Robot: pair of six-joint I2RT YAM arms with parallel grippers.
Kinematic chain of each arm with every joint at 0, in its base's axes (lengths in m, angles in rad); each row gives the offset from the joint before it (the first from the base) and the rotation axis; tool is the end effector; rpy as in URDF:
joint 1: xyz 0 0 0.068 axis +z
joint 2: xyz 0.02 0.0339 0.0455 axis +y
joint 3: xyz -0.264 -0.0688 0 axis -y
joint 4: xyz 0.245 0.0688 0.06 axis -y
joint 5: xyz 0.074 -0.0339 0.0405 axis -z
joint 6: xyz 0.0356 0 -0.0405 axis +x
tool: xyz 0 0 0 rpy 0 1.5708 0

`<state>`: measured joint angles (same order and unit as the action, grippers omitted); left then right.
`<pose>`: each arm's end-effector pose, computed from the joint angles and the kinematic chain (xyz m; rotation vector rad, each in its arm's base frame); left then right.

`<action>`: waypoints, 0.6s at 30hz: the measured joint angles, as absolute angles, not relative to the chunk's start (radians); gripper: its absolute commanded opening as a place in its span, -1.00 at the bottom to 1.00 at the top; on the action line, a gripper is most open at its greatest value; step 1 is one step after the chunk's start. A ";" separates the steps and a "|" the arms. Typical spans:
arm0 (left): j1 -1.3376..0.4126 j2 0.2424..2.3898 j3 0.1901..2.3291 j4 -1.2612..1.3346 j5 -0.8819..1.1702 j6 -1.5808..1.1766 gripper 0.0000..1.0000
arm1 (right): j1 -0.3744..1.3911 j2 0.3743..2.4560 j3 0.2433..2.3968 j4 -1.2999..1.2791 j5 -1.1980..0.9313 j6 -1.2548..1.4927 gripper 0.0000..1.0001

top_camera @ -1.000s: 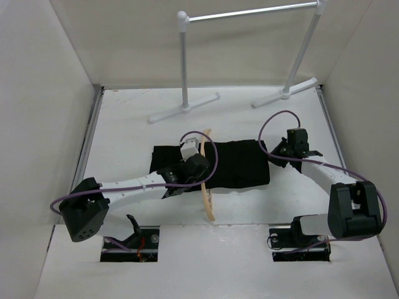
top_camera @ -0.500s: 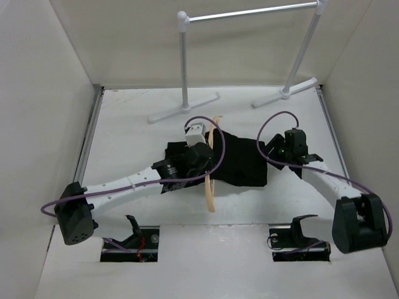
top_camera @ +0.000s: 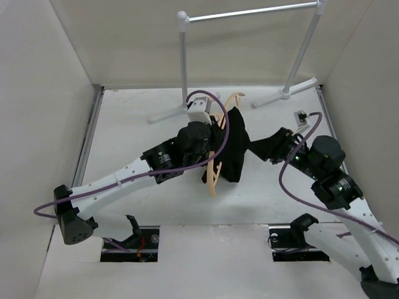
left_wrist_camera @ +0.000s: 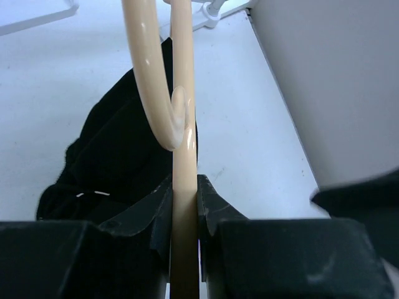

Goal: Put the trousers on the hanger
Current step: Place the hanger at the clothesline.

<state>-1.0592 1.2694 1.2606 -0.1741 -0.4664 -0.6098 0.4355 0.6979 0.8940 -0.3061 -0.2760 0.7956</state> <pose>0.1565 -0.2461 0.4042 0.0534 1.8042 -0.8092 0.1355 0.0737 0.3779 0.1020 1.8108 1.1348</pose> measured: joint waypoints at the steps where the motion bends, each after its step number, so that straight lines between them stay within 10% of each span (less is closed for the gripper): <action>1: -1.057 1.280 1.272 -0.175 -0.461 -0.606 -1.00 | 0.498 0.702 0.912 -0.297 -0.290 0.799 0.29; 6: -1.037 1.343 1.309 -0.185 -0.433 -0.592 -1.00 | 0.746 0.760 0.946 -0.246 -0.298 0.806 0.53; 18: -1.035 1.372 1.312 -0.192 -0.411 -0.588 -1.00 | 0.958 1.000 0.948 -0.217 -0.081 0.705 0.39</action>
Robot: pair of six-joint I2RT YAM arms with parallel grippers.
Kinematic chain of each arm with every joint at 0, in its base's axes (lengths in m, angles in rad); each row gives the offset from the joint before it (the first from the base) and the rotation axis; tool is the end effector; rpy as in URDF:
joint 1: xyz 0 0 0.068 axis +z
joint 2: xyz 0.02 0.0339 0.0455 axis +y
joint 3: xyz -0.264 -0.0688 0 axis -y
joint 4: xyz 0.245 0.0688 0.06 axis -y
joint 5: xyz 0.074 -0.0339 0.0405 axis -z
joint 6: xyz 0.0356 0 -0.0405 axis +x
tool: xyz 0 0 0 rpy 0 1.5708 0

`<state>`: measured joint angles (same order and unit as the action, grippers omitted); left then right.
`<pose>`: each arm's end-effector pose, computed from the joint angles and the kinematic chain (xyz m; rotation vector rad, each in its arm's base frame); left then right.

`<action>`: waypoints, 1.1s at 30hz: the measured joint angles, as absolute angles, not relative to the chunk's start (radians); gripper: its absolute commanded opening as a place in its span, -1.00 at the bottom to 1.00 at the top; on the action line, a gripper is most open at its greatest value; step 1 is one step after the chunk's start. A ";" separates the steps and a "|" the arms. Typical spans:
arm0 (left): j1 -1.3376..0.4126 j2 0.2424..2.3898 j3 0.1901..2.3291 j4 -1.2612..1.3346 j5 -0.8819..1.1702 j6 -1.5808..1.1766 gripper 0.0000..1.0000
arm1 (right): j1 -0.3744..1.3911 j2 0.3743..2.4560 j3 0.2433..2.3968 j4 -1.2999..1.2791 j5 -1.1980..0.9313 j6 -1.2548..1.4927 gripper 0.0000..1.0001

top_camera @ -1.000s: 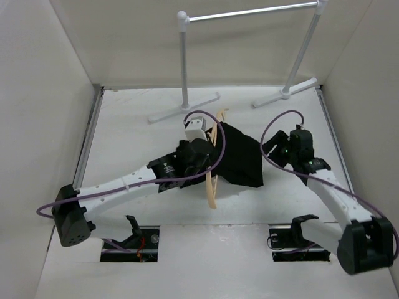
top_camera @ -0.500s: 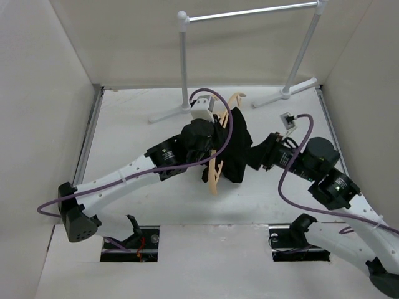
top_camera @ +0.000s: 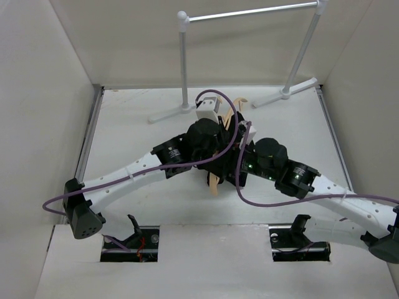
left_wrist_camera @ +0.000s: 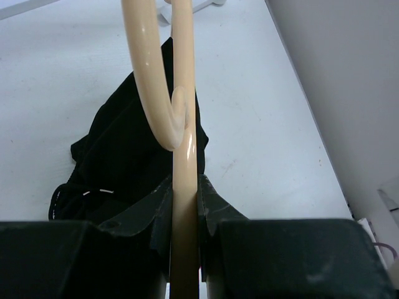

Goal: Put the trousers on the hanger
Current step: Place the hanger at the clothesline.

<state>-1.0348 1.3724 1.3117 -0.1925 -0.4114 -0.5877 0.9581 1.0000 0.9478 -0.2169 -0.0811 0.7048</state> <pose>0.1753 -0.2673 0.3906 0.1186 1.8683 -0.7720 0.1303 0.1904 0.3537 -0.3180 2.0018 1.1954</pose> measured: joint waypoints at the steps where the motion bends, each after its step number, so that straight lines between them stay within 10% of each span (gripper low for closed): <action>1: -1.035 1.372 1.312 -0.192 -0.411 -0.588 -1.00 | 0.964 1.013 0.948 -0.210 -0.059 0.698 0.26; 9: -1.036 1.363 1.311 -0.191 -0.419 -0.609 -0.86 | 0.988 1.026 0.916 -0.119 0.033 0.745 -0.77; 17: -1.004 1.269 1.278 -0.149 -0.395 -0.663 0.02 | 0.956 0.908 0.794 -0.036 0.028 0.808 -0.87; 30: -0.900 0.991 1.185 -0.171 -0.371 -0.716 0.22 | 0.556 0.983 0.941 -0.038 -0.204 0.832 -0.89; 33: -0.830 0.931 1.089 -0.201 -0.369 -0.751 0.63 | 0.434 1.091 1.091 -0.017 -0.282 0.837 -0.88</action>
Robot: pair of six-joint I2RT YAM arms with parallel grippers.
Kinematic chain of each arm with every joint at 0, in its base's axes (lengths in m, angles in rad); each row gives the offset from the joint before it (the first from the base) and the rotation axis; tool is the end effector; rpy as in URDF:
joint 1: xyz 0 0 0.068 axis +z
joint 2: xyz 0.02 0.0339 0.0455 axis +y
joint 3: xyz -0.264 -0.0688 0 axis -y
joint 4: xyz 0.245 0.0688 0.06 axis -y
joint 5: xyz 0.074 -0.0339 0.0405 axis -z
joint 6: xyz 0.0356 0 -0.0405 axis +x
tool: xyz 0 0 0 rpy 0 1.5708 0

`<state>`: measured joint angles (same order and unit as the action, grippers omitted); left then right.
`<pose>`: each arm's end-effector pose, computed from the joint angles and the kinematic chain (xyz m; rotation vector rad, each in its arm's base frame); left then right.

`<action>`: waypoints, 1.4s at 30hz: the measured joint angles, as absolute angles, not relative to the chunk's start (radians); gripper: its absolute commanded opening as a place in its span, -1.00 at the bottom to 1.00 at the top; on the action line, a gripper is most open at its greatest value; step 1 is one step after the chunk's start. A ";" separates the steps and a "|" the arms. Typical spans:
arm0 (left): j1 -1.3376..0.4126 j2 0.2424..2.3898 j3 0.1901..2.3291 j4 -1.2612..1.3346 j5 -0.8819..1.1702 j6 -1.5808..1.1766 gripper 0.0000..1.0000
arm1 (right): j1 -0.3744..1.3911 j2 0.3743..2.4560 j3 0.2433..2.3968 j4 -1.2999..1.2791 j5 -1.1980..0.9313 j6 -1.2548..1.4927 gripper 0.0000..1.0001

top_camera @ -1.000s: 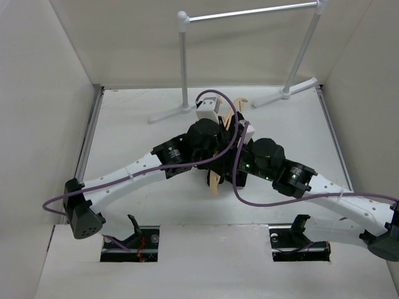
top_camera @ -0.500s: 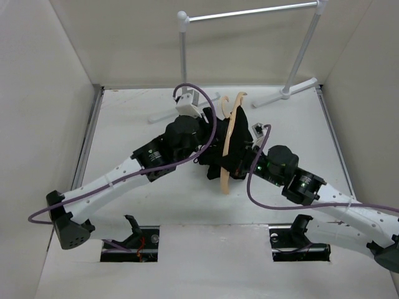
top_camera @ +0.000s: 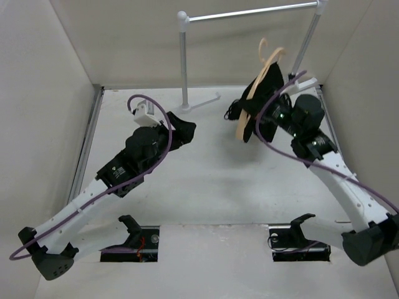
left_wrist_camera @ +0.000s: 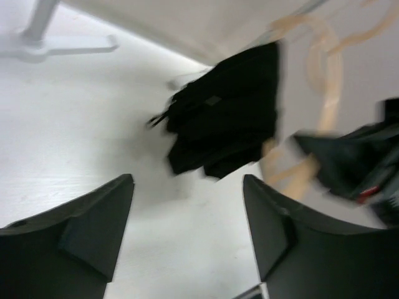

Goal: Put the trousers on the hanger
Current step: Place the hanger at the clothesline.

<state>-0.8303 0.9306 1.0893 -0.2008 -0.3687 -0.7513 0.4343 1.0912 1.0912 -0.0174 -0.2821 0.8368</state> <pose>0.1456 -0.1403 0.4187 -0.2315 1.6743 -0.9159 0.2239 0.1148 0.4058 0.1079 1.7217 1.1920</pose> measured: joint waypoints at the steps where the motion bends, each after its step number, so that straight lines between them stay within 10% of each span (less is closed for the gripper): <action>1: -0.813 0.916 1.052 -0.213 -0.367 -0.763 1.00 | 0.397 1.135 1.150 -0.002 -0.306 0.839 -0.88; 14: -0.750 0.735 0.678 -0.377 -0.340 -0.925 1.00 | 0.148 1.624 1.695 0.073 -0.484 0.942 -0.88; 36: -0.735 0.757 0.661 -0.385 -0.340 -0.952 1.00 | 0.099 1.776 1.789 0.056 -0.557 0.999 -0.80; 42: -0.731 0.757 0.661 -0.386 -0.340 -0.953 1.00 | 0.088 1.792 1.785 0.054 -0.549 0.997 -0.41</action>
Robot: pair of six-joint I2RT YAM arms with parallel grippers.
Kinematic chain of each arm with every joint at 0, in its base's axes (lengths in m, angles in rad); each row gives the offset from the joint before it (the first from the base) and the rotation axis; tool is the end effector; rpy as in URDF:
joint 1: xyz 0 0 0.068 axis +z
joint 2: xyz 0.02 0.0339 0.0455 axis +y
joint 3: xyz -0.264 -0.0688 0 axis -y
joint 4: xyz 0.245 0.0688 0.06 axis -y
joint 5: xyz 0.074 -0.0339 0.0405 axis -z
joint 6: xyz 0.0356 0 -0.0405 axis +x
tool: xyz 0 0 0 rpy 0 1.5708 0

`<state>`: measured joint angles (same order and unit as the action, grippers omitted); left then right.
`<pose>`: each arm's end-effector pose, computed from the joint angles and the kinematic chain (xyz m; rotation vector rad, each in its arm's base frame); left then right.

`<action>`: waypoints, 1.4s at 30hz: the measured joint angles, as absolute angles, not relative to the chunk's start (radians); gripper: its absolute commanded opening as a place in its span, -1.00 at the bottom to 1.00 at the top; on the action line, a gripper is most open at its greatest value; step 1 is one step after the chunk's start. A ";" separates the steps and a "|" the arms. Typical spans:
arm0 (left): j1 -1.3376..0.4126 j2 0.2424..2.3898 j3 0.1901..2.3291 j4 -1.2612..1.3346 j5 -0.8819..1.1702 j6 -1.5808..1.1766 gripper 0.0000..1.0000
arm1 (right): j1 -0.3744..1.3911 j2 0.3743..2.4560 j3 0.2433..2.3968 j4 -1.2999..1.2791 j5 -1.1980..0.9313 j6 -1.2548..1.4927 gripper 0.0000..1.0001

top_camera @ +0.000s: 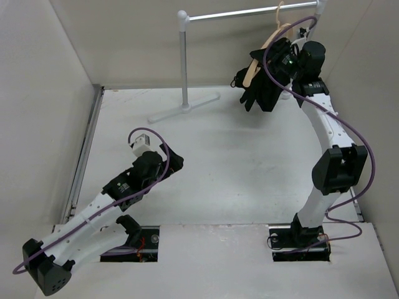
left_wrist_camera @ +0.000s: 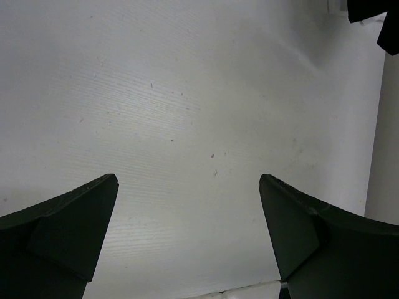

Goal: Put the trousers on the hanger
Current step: Place the hanger at the clothesline, then reset both arms

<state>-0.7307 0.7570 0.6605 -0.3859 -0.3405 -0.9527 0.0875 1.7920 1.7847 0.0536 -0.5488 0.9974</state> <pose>0.1368 -0.1066 0.2810 -0.4469 2.0498 -0.7027 0.4244 0.0559 0.4341 0.2807 1.6525 1.2570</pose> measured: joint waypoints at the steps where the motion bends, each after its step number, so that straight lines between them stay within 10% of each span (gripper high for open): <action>1: -0.730 0.757 0.661 -0.386 -0.340 -0.953 1.00 | 0.085 1.792 1.785 0.059 -0.546 0.995 -0.26; 7: -0.700 0.759 0.661 -0.392 -0.339 -0.953 1.00 | 0.065 1.792 1.785 0.096 -0.528 0.980 0.60; 16: -0.561 0.778 0.675 -0.434 -0.302 -0.925 1.00 | 0.039 1.748 1.776 0.070 -0.501 0.950 0.99; 42: -0.619 1.100 0.820 -0.431 -0.174 -0.792 1.00 | 0.124 0.953 0.748 -0.497 0.283 0.664 1.00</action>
